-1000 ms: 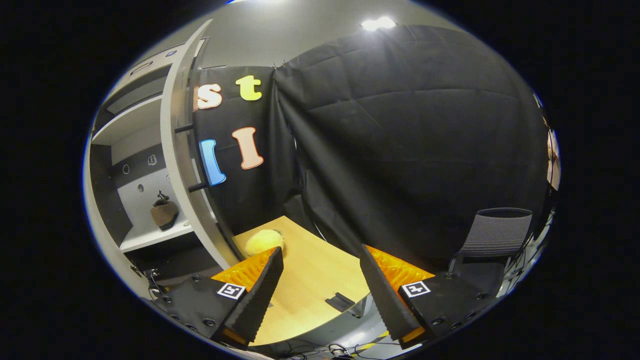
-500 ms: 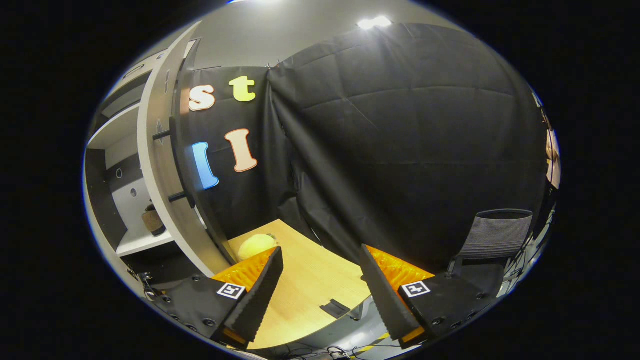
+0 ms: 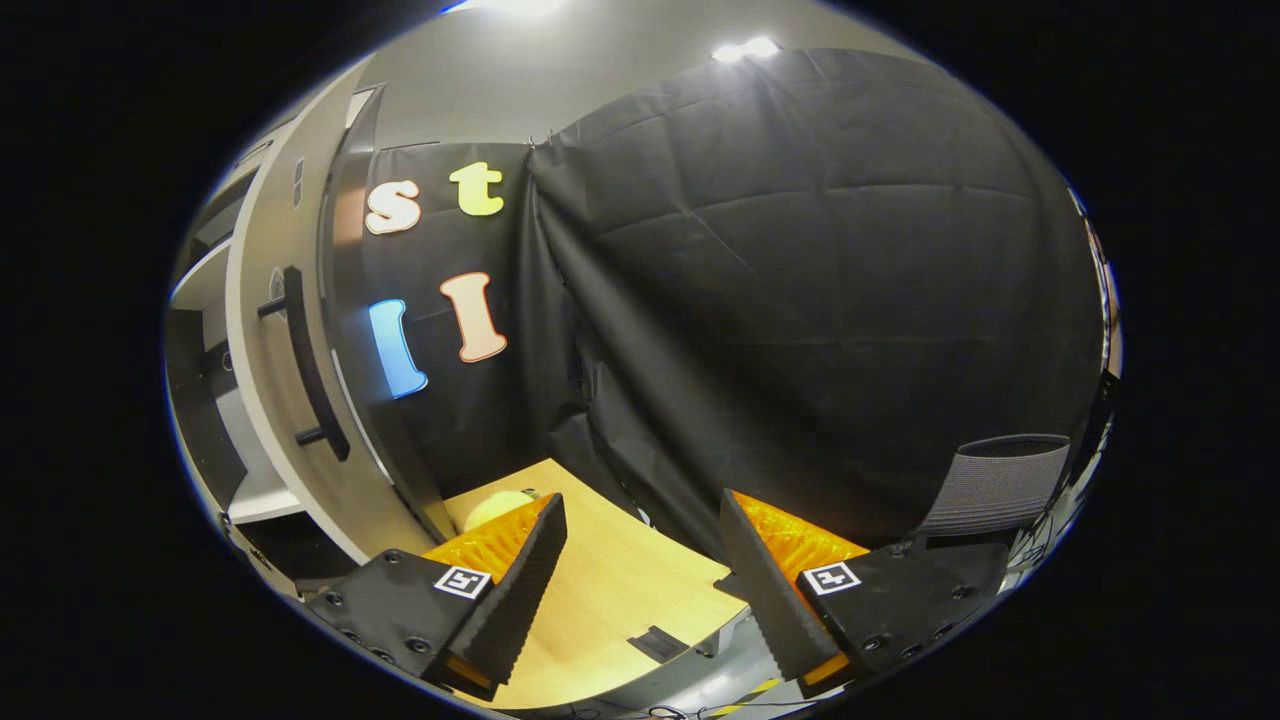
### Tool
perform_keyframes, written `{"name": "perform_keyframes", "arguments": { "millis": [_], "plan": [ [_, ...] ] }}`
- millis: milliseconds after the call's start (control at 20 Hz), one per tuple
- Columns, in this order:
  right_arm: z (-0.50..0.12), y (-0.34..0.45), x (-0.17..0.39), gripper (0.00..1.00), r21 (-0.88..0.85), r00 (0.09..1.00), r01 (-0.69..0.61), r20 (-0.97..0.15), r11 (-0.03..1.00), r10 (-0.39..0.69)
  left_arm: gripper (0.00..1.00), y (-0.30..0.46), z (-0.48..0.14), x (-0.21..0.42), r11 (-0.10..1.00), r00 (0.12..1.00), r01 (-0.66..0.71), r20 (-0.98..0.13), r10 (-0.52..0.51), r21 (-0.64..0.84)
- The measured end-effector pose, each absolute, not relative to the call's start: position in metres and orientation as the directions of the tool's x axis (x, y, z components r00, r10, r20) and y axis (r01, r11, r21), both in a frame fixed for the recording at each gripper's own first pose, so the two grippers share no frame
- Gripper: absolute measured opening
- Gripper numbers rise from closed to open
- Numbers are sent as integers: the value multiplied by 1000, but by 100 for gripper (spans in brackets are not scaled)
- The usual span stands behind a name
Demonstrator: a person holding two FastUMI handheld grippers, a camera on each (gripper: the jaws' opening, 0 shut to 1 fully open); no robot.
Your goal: Grab one shoe with the right hand and put it into the shoe cabinet, grab the other shoe with the left hand and put it into the shoe cabinet; then close the right door with the right hand and the left door with the left hand.
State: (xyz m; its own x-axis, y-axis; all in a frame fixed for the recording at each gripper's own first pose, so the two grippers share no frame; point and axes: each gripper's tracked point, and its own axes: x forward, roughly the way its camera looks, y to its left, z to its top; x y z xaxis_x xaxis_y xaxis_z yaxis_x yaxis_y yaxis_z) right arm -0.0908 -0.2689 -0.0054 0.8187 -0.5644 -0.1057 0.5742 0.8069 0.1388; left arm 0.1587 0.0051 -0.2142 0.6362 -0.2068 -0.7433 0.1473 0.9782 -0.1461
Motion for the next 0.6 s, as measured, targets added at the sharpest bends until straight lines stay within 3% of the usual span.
{"name": "perform_keyframes", "arguments": {
  "millis": [100, 150, 200, 250, 400, 450, 500, 600],
  "plan": [
    [-6, -267, -87, 93, 148, 825, 566, -112, 811, -554, 8, 3, -183, 152, 977, 657, 172, -724, -209, -126],
    [-4, -265, -87, 93, 148, 829, 560, -114, 815, -548, 3, 0, -166, 149, 976, 664, 181, -717, -211, -120],
    [-3, -267, -85, 98, 145, 831, 556, -112, 818, -545, 3, -11, -156, 148, 975, 669, 189, -711, -217, -120],
    [-2, -268, -82, 93, 145, 835, 551, -105, 822, -541, 4, -15, -144, 149, 974, 672, 192, -707, -219, -120],
    [1, -268, -72, 98, 151, 847, 532, -90, 833, -524, 3, -19, -103, 158, 973, 696, 202, -683, -221, -109],
    [0, -269, -71, 92, 154, 849, 528, -87, 835, -521, 3, -21, -90, 164, 973, 705, 203, -674, -221, -106],
    [-1, -269, -70, 97, 156, 850, 526, -87, 836, -519, 4, -22, -79, 170, 974, 714, 200, -665, -220, -107],
    [-4, -268, -69, 93, 162, 853, 522, -92, 837, -514, 4, -25, -55, 182, 974, 735, 195, -640, -225, -118]
  ]
}}
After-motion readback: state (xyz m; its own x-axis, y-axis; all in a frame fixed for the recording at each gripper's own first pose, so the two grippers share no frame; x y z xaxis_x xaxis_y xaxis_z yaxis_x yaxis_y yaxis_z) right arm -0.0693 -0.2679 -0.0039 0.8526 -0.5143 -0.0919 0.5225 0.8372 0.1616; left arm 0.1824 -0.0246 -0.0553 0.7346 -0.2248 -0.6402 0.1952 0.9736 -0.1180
